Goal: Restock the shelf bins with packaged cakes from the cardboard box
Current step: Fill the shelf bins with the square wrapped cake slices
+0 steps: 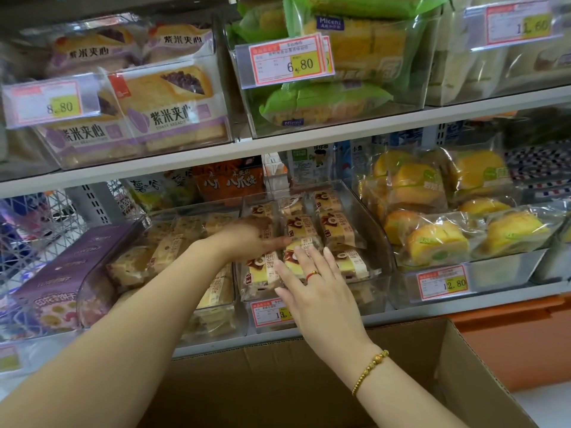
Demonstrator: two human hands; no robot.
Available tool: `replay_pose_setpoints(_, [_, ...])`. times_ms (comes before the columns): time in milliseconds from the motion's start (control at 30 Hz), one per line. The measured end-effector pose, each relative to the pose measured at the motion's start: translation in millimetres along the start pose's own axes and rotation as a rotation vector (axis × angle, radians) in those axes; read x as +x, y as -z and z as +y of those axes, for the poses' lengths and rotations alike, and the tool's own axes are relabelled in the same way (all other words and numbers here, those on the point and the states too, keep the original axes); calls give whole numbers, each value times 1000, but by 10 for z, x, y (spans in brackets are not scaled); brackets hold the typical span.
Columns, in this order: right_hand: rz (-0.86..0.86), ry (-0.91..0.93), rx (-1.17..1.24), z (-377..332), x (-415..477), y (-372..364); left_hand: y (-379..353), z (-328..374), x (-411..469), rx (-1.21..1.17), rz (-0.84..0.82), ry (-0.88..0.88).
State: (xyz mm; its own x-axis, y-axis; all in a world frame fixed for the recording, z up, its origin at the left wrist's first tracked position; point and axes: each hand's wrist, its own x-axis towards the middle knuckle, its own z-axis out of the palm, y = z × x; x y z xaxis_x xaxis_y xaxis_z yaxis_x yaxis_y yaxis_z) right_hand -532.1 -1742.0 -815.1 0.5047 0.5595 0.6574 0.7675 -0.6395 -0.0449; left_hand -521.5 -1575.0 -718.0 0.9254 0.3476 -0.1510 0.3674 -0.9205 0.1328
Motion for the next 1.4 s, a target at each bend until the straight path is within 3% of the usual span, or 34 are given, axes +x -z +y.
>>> replay_pose_setpoints(167, [2, -19, 27, -23, 55, -14, 195, -103, 52, 82, -141, 15])
replay_pose_setpoints(300, [-34, 8, 60, 28, 107, -13, 214, -95, -29, 180, -154, -17])
replay_pose_setpoints(433, [-92, 44, 82, 116, 141, 22, 91, -213, -334, -13, 44, -66])
replay_pose_setpoints(600, [-267, 64, 219, 140, 134, 246, -210, -288, -735, -25, 69, -239])
replay_pose_setpoints(700, [-222, 79, 189, 112, 29, 393, -267, -276, -861, -109, 208, -245])
replay_pose_setpoints(800, [-66, 94, 163, -14, -126, 550, -454, -248, -1145, -287, 488, -263])
replay_pose_setpoints(867, [-61, 142, 160, -88, -335, 586, -717, -250, -1409, -471, 537, -266])
replay_pose_setpoints(967, [-299, 167, 122, -92, -767, 535, -1375, -300, -1661, -574, 410, -168])
replay_pose_setpoints(1033, [-689, 129, 88, -14, -1087, 454, -1859, -359, -1738, -589, 254, -48])
replay_pose_setpoints(1100, [-999, 84, 61, 131, -1421, 303, -2328, -435, -1766, -563, -19, 56])
replay_pose_setpoints(1167, [-1185, 67, 6, 226, -1741, 155, -2767, -521, -1799, -509, -343, 107])
replay_pose_setpoints(1300, [-1459, 53, -69, 277, -2299, -130, -3408, -528, -1972, -249, -764, 47])
replay_pose_setpoints(1400, [-1690, 58, -31, 235, -2526, -312, -3678, -495, -1945, -21, -920, -45])
